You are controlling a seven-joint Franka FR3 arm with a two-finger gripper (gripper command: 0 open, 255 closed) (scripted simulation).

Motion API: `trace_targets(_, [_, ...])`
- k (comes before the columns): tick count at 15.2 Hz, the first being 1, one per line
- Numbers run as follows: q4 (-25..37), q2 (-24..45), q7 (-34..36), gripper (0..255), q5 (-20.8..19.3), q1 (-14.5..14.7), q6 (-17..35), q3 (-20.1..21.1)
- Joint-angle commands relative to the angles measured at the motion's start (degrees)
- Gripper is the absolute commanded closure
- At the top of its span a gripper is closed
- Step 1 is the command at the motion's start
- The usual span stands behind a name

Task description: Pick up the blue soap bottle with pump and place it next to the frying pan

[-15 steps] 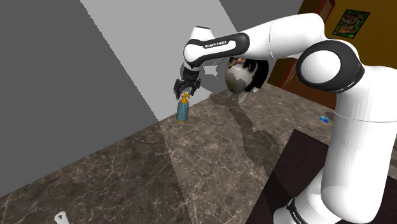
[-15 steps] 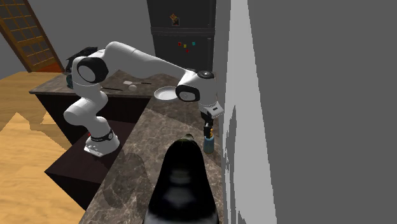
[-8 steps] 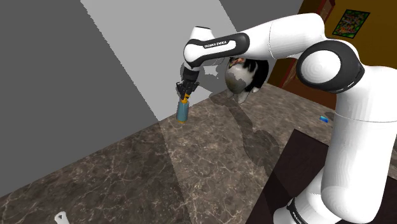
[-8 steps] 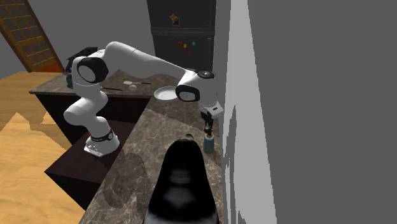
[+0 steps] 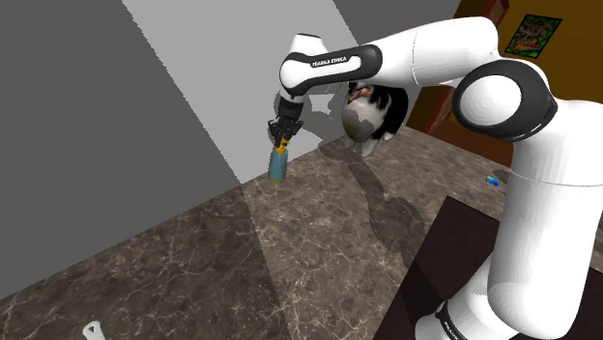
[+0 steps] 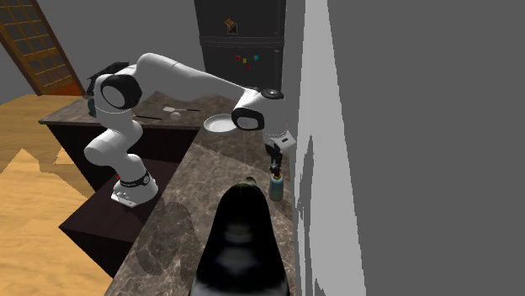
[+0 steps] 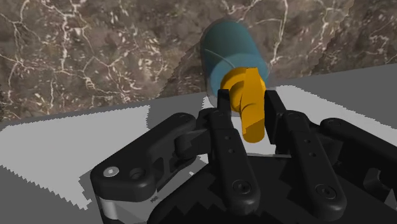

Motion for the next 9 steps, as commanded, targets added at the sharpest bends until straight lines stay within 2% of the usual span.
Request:
trace_targets(1, [1.05, -0.37, 0.08, 255, -0.04, -0.01, -1.42, -0.01])
trace_targets(9, [5.68, -1.42, 0.41, 255, -0.16, -0.02, -7.09, -0.03])
